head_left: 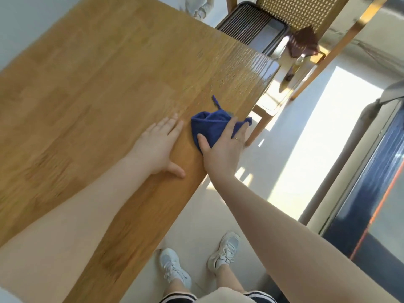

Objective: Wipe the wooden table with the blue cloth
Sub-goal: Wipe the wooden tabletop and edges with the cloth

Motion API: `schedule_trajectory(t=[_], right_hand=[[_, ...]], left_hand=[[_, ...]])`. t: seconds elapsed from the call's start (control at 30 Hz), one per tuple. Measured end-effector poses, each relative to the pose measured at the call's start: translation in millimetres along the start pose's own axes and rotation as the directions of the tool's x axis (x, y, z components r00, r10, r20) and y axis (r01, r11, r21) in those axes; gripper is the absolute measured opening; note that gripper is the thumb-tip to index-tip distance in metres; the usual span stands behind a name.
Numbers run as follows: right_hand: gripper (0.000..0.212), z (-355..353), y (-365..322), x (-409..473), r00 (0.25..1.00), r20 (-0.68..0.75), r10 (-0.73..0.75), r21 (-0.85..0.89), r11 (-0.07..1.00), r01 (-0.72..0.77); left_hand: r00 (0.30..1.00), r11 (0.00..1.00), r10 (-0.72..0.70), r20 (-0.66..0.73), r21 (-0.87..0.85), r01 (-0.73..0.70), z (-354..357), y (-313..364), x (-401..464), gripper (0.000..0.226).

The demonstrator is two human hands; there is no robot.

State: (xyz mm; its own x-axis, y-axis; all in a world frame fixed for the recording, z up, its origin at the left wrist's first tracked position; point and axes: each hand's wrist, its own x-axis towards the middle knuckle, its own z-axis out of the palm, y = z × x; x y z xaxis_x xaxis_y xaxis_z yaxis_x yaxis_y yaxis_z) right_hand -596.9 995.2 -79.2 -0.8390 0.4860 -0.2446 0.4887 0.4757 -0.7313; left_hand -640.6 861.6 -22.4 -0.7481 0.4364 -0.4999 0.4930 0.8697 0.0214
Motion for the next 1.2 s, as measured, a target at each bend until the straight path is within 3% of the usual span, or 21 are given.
schedule_trajectory(t=[0.27,0.4,0.5,0.63,0.83,0.9,1.07,1.2], right_hand=[[0.082,-24,-3,57,0.992,-0.078,-0.102,-0.169,0.982,0.088],[0.079,-12,3,19,0.991,0.015,-0.134,-0.199,0.971,0.134],[0.083,-17,7,29,0.98,0.072,-0.186,-0.2,0.96,0.197],[0.082,-38,2,95,0.982,0.002,-0.188,-0.216,0.959,0.184],[0.076,-65,-3,158,0.985,0.002,-0.175,-0.333,0.928,0.166],[0.071,-64,0,142,0.973,0.056,-0.226,-0.406,0.885,0.229],[0.071,-74,3,158,0.868,0.246,-0.43,-0.54,0.683,0.492],[0.072,-91,-17,222,0.833,0.37,-0.411,-0.59,0.589,0.553]], left_hand=[[0.999,0.996,-0.034,0.007,0.081,0.033,-11,9,3,0.137],[0.995,0.986,-0.052,0.088,0.161,0.037,-19,18,6,0.138],[0.984,0.978,-0.058,0.171,0.206,0.022,-31,20,12,0.124],[1.0,0.993,0.018,0.02,0.115,-0.021,-49,7,36,0.077],[0.974,0.991,0.037,-0.223,-0.12,-0.065,-66,-1,93,0.066],[0.965,0.989,0.006,-0.264,-0.144,-0.045,-74,-2,112,0.07],[0.972,0.983,-0.15,-0.179,-0.133,0.127,-93,-10,151,0.095],[0.958,0.943,-0.279,-0.068,-0.208,0.26,-88,-13,162,0.112]])
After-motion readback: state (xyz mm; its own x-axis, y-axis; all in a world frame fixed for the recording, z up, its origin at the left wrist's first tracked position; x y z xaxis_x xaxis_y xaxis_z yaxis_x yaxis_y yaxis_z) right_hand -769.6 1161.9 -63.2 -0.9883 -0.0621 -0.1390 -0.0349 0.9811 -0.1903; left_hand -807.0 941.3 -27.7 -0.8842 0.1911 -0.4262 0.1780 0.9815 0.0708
